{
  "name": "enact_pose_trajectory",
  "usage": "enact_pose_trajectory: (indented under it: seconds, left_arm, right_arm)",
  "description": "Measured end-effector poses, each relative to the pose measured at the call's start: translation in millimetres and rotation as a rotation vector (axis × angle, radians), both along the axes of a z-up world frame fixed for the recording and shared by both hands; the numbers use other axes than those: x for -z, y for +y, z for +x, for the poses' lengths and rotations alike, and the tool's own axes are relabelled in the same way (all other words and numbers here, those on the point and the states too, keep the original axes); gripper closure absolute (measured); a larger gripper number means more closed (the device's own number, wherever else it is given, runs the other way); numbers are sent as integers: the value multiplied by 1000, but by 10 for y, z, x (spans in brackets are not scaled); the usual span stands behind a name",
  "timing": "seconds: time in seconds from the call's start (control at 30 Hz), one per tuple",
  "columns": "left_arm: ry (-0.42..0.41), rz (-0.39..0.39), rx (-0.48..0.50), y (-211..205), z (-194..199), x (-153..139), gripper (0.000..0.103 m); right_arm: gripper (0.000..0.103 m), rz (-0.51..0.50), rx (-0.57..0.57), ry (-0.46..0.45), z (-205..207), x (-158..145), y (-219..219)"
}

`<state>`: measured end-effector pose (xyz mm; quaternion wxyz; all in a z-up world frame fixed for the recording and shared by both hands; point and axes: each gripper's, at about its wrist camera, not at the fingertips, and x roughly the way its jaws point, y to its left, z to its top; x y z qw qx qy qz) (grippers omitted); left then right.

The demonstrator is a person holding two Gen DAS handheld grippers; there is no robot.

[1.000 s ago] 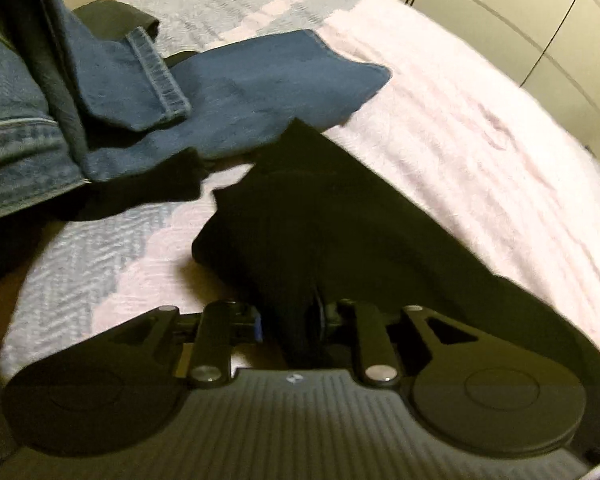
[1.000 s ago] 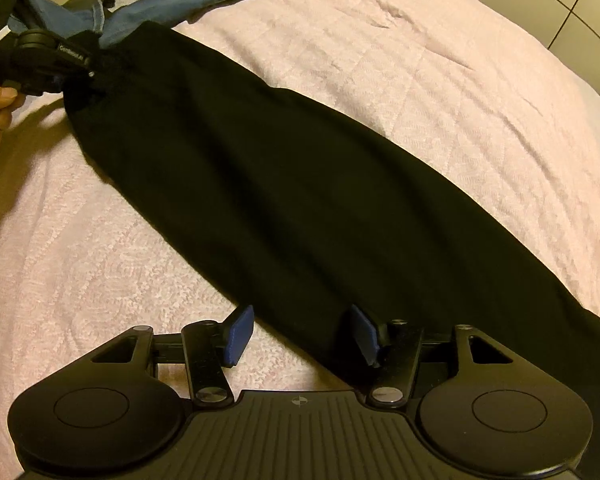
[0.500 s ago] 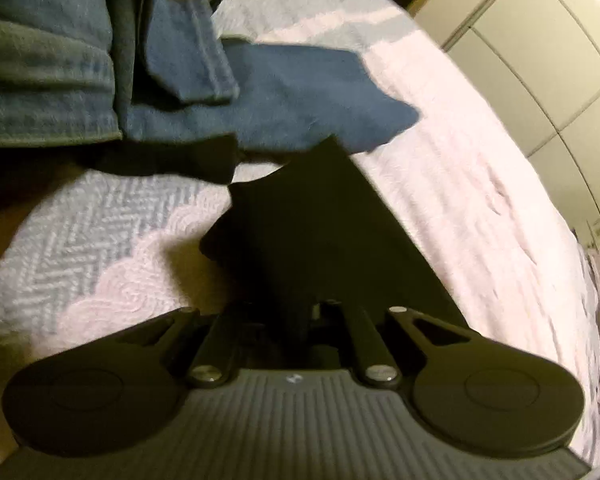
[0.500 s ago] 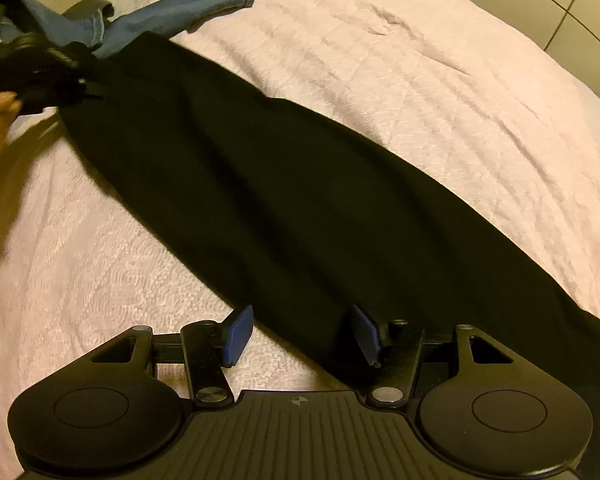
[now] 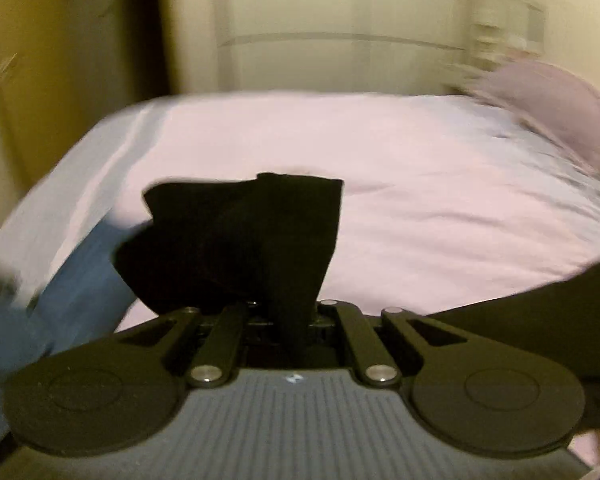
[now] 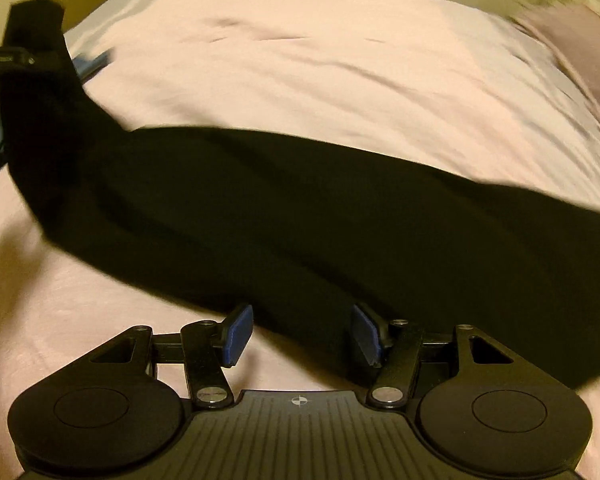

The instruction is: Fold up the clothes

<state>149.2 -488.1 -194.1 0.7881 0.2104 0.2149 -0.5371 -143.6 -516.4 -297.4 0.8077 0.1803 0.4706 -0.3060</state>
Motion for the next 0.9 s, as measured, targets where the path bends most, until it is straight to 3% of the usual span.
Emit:
enact_pose_trajectory:
  seconds: [0.1,0.2,0.33,0.4,0.53,0.6,0.73,0.9]
  left_arm:
    - [-91,1,183,-325,-833,-122,100]
    - [-118,133,352,-705,-1683,152,97]
    - [-63,418,437,-1114,-2487,1092,86]
    - [-88,448,422,-1094,-2677,1289,85]
    - [-144,429,447,-928,-2723,1211,83]
    - [-153,416,495,-814,-2659,1108,77]
    - [-170,386,611,-544,-2554,876,67]
    - [-164,328,552,-238,-2095,666,64]
  right_arm:
    - [45,-3,62,-28,-465,-59,-225]
    - [45,-8,104,-41,-922,-93,-438]
    - [45,12,156,-53,-1555,-84,-723]
    - [45,28,172,-69,-1801,-112,-833]
    - [45,120,179,-225,-2123,-190,-1053]
    - [45,199,172,-325,-2148,-198,-1183]
    - [45,318,120,-449,-1828,-150,-1374]
    - [44,450,134,-503,-1361,-11,-1480]
